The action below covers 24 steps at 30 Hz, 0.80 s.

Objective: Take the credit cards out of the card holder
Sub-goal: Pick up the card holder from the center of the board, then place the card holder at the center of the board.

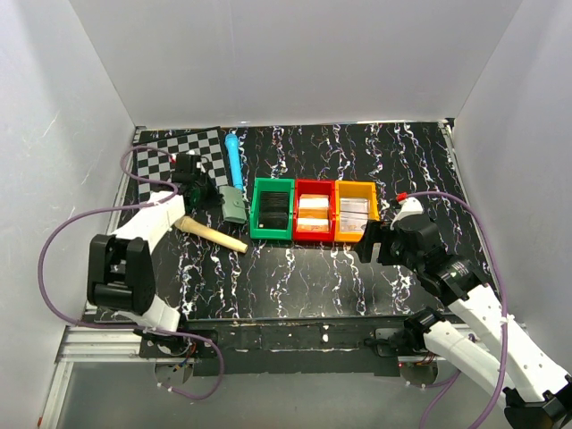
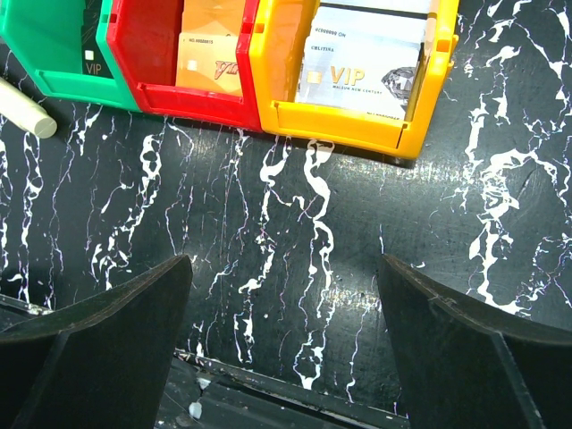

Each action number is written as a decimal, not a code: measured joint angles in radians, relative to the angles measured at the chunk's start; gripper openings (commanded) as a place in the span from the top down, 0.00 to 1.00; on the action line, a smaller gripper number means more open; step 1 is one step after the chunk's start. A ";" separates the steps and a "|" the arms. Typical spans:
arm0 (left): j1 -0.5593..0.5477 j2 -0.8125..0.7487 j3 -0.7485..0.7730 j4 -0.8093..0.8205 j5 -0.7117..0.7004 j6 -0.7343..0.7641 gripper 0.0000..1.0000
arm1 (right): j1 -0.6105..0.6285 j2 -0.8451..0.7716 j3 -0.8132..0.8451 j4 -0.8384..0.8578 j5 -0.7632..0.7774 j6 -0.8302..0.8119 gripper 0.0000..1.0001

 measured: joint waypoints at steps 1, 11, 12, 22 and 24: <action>0.000 -0.018 0.008 -0.005 0.001 -0.003 1.00 | 0.000 0.000 0.000 0.000 0.000 0.000 0.07; -0.011 -0.227 0.020 -0.021 0.040 -0.020 1.00 | 0.000 0.000 0.000 0.000 0.000 0.000 0.07; -0.024 -0.272 -0.004 -0.014 0.043 -0.022 1.00 | 0.000 0.000 0.000 -0.001 0.001 -0.001 0.07; -0.302 -0.690 -0.267 0.015 0.100 -0.111 1.00 | 0.000 0.006 0.004 0.000 -0.028 0.000 0.12; -0.385 -0.742 -0.318 0.025 0.085 -0.149 1.00 | 0.000 0.007 0.004 0.001 -0.058 0.004 0.12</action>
